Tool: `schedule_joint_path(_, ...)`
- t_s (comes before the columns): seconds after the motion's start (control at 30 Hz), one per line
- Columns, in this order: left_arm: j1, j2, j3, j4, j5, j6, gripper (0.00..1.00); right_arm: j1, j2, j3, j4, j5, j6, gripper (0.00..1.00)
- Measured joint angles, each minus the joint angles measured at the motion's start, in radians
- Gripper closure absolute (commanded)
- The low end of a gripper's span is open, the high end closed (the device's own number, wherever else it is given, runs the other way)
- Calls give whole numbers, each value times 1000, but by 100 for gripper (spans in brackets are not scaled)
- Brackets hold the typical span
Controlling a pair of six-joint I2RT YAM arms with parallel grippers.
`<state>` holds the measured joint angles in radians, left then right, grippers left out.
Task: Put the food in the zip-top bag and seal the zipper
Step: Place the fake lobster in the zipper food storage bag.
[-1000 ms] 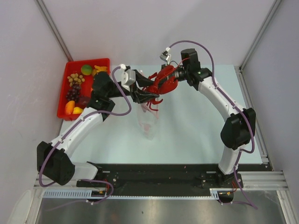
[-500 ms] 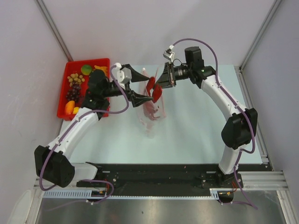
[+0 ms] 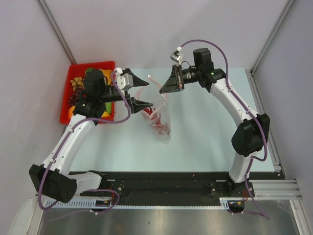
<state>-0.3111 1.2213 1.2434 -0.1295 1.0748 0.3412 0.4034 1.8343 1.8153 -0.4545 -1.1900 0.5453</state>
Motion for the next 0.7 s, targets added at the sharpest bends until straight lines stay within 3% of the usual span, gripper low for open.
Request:
schedule_joint_path(0.1,26,0,-1,16,-31,-62,7,0,0,0,3,0,0,100)
schedule_joint_path(0.17,79,6,-2,68,-70,-194,8,-1,0,0,3,0,0,100)
schedule_joint_path(0.27,176,34,21,104,-150,-381,17,-3,0,-1,4,5,0,100)
schedule_joint_path(0.37,216,64,61,62,-216,-477,21,-10,0,-10,18,8,3,100)
schedule_joint_path(0.7,189,11,22,-207,-288,-505,23,-15,0,-34,47,16,13,100)
